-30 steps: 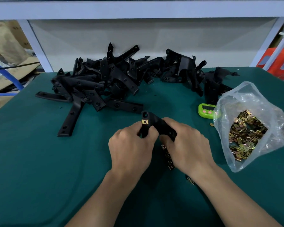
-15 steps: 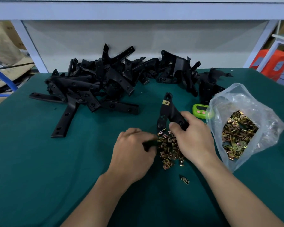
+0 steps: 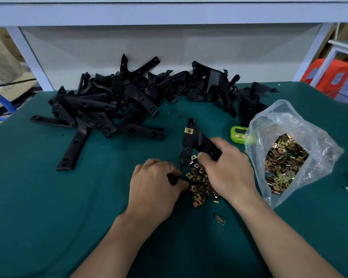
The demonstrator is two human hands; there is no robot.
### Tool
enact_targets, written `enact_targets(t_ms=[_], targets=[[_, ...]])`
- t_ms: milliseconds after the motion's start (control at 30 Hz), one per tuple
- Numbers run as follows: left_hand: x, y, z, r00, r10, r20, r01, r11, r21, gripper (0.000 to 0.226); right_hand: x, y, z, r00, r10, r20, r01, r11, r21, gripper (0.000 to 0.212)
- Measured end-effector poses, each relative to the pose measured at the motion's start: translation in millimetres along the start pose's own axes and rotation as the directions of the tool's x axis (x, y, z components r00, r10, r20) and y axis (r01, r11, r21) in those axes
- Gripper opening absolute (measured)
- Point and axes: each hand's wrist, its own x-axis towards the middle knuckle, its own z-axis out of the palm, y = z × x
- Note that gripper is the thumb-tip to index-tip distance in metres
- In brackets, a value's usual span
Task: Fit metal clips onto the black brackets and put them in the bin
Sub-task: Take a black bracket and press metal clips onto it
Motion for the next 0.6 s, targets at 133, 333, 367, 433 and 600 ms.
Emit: enact_targets(t_ms=[133, 333, 367, 433, 600], targets=[[0, -2, -2, 0.998, -0.053, 0.031, 0.054, 0.998, -0.027, 0.021, -1, 0, 0, 1.0, -0.007, 0.014, 0.006, 1.0, 0.012, 0.023], [-1, 4, -6, 0.972, -0.217, -0.086, 0.197, 0.96, -0.201, 0.009, -1, -1, -1, 1.0, -0.017, 0.007, 0.017, 1.0, 0.024, 0.024], [0, 5, -8, 0.97, -0.234, -0.072, 0.213, 0.951, -0.225, 0.006, -2, -1, -1, 1.0, -0.018, 0.006, 0.018, 1.0, 0.022, 0.023], [0, 6, -11, 0.972, -0.233, -0.026, 0.223, 0.953, -0.203, 0.004, -2, -2, -1, 1.0, -0.023, 0.007, 0.022, 1.0, 0.017, 0.022], [-3, 9, -12, 0.972, -0.234, -0.026, 0.217, 0.932, -0.289, 0.011, -4, -4, -1, 1.0, -0.028, 0.013, 0.028, 1.0, -0.012, 0.024]])
